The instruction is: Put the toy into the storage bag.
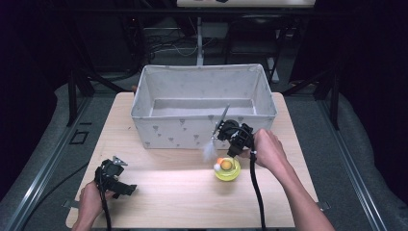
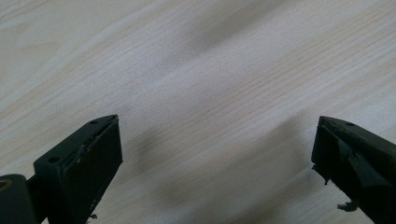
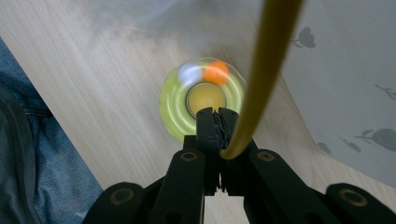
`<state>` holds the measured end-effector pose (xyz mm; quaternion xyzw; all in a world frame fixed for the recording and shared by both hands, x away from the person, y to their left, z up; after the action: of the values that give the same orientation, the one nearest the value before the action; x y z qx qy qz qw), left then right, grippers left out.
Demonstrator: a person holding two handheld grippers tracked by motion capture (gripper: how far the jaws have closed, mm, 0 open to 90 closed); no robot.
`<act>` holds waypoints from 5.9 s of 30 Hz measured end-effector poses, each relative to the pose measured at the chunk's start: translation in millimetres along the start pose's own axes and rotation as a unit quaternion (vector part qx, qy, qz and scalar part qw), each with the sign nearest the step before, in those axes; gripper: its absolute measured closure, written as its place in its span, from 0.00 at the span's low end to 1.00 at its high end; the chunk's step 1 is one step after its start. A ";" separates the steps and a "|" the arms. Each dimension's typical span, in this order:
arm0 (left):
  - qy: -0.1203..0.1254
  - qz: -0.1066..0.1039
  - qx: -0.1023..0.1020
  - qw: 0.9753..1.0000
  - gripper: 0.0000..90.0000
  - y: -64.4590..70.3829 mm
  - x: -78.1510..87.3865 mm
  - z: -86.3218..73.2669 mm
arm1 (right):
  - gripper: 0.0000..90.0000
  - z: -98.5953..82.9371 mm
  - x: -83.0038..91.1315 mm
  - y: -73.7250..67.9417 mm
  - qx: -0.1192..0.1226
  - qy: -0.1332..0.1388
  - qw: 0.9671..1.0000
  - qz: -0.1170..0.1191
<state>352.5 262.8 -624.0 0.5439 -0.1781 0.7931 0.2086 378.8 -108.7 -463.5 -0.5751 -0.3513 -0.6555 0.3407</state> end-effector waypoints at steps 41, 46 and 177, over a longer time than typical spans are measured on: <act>0.011 -0.003 -0.007 1.000 0.02 1.8 1.0 1.7 | 0.98 4.2 48.4 6.7 -0.006 0.021 1.000 -0.007; 0.010 -0.005 -0.007 1.000 0.02 1.5 1.0 1.7 | 0.98 6.1 54.1 8.2 -0.004 0.020 1.000 -0.009; 0.007 -0.013 -0.013 1.000 0.02 -0.1 -0.6 0.1 | 0.98 55.1 195.2 127.2 -0.141 0.090 0.982 -0.090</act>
<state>352.9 262.8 -624.5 0.5379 -0.1799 0.7917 0.2270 494.6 -136.4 -255.8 -0.5219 -0.2735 -0.7758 0.2256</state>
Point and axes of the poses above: each handheld gripper's, and its own axes: x roughly backward along the jaws, z roughly out of its top, y roughly to its right, the point moved 7 cm from there along -x, roughly forward along the jaws, and after that the axes turned 5 degrees about -y, right-handed, at the moved point
